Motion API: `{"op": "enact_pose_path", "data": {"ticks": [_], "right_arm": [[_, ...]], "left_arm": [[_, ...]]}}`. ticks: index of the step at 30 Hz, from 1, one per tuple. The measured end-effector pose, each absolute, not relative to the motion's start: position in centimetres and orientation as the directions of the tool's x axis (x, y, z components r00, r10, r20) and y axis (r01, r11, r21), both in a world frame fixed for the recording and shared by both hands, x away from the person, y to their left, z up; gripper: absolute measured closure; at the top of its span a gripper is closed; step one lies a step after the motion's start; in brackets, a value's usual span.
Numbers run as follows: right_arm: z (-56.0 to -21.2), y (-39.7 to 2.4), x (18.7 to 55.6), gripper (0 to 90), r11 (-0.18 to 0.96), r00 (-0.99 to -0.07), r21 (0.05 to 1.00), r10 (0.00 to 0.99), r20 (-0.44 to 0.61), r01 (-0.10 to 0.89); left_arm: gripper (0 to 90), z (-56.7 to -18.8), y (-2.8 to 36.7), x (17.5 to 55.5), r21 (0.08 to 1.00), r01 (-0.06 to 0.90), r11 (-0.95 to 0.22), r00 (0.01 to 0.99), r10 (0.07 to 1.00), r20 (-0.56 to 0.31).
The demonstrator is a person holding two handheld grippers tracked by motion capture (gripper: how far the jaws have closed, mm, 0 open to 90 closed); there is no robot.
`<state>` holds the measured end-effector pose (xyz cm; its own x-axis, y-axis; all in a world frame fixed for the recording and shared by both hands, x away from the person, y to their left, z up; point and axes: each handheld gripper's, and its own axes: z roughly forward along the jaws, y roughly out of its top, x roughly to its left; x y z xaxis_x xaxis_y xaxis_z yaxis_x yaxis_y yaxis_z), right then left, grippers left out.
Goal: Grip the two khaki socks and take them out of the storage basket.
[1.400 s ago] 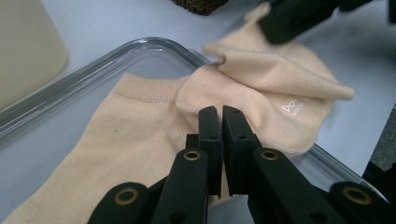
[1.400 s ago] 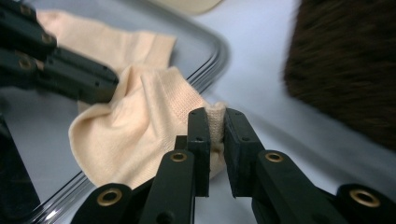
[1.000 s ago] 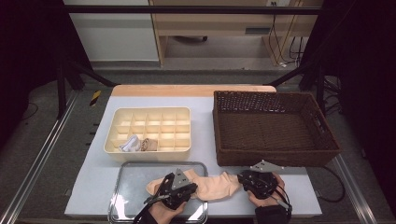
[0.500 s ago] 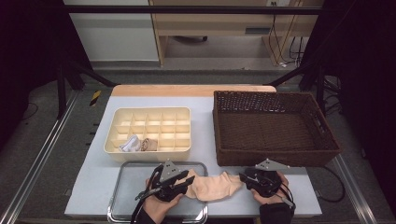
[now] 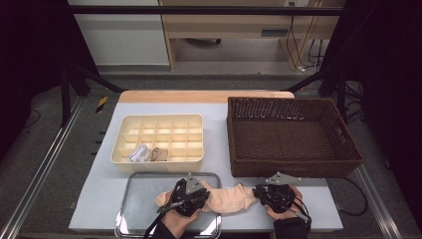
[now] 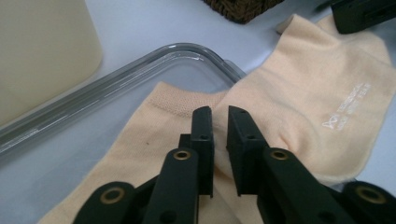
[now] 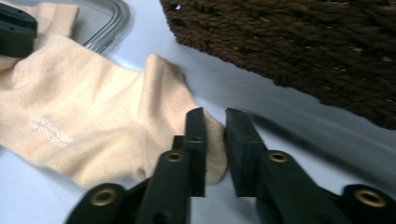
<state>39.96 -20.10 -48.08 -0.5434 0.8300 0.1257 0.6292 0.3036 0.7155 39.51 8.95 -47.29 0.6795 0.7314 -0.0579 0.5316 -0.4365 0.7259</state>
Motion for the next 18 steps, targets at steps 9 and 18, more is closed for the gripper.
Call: {"op": "enact_pose_path", "data": {"ticks": [9,18], "right_arm": [[-45.8,-20.1,39.0,83.5,0.271,-0.556,0.764,0.82,0.137,0.586],[-44.0,-19.9,38.4,83.6,0.232,-0.581,0.8,0.796,0.171,0.553]], "left_arm": [[89.4,-45.7,10.3,38.7,0.777,0.487,-0.398,0.705,0.705,-0.081],[89.5,-43.6,13.4,37.9,0.817,0.459,-0.349,0.704,0.704,-0.095]]}}
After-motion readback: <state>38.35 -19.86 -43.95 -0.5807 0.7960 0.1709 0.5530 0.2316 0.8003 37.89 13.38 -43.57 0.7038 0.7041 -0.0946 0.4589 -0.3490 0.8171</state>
